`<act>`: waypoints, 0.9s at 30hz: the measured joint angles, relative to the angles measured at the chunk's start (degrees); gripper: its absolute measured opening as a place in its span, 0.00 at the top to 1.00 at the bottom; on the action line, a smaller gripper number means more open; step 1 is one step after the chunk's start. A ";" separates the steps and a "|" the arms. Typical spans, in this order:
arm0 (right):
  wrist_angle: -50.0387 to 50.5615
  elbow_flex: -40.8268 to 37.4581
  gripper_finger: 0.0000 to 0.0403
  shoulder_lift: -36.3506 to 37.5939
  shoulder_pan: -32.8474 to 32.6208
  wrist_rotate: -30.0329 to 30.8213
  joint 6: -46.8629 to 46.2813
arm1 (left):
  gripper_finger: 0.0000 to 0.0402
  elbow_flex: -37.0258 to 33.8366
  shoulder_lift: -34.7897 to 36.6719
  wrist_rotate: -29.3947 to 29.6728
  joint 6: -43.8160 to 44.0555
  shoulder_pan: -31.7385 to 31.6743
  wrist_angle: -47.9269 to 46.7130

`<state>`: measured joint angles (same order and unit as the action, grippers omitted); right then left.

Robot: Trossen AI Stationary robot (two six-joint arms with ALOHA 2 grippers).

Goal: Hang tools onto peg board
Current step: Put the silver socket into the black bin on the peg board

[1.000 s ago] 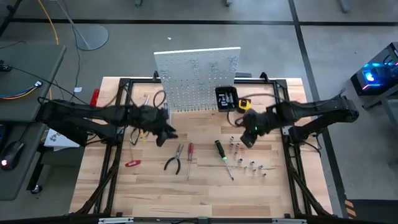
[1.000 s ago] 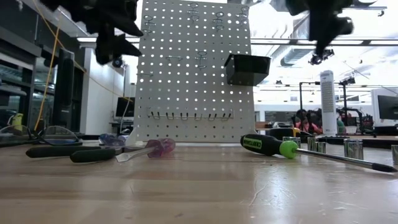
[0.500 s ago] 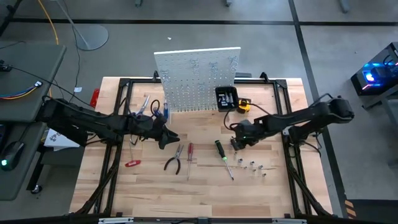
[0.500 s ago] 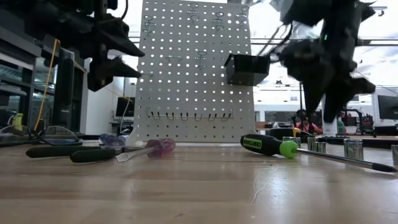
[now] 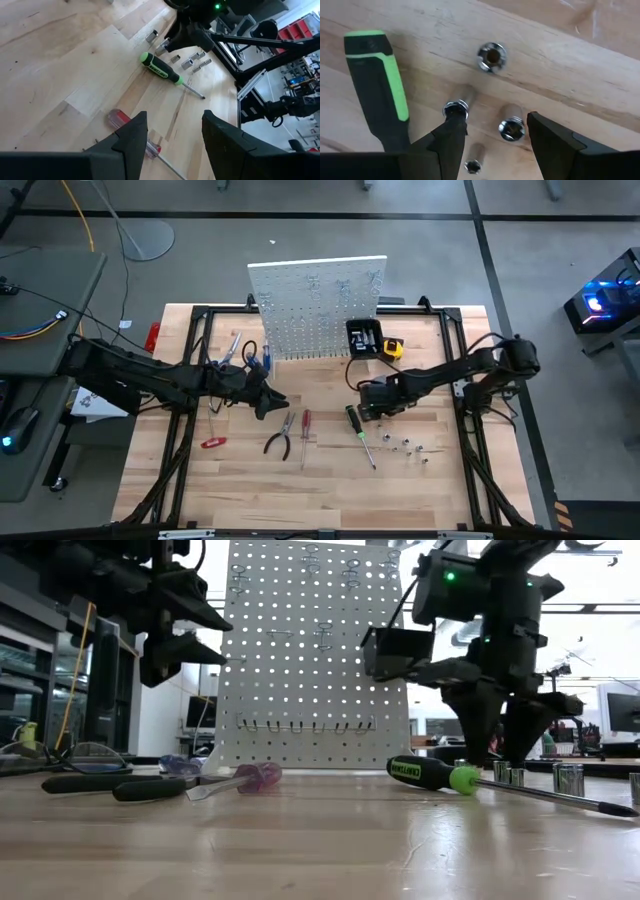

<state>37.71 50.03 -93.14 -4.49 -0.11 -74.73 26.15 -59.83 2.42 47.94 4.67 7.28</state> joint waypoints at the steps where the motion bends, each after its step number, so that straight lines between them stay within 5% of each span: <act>1: 0.08 0.44 0.50 -0.47 0.00 0.55 0.06 | 0.57 0.00 0.00 0.00 -0.02 0.00 -0.02; 15: 5.56 0.83 0.82 -1.10 -0.12 2.07 1.66 | 0.57 0.02 0.00 -0.13 -1.09 0.00 0.08; 27: 5.95 0.71 0.85 0.44 -0.15 -0.37 4.24 | 0.57 0.02 0.00 -0.13 -1.55 0.00 0.06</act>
<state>43.66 50.74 -92.70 -4.64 -0.48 -70.49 26.17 -59.83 2.29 46.39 4.67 7.33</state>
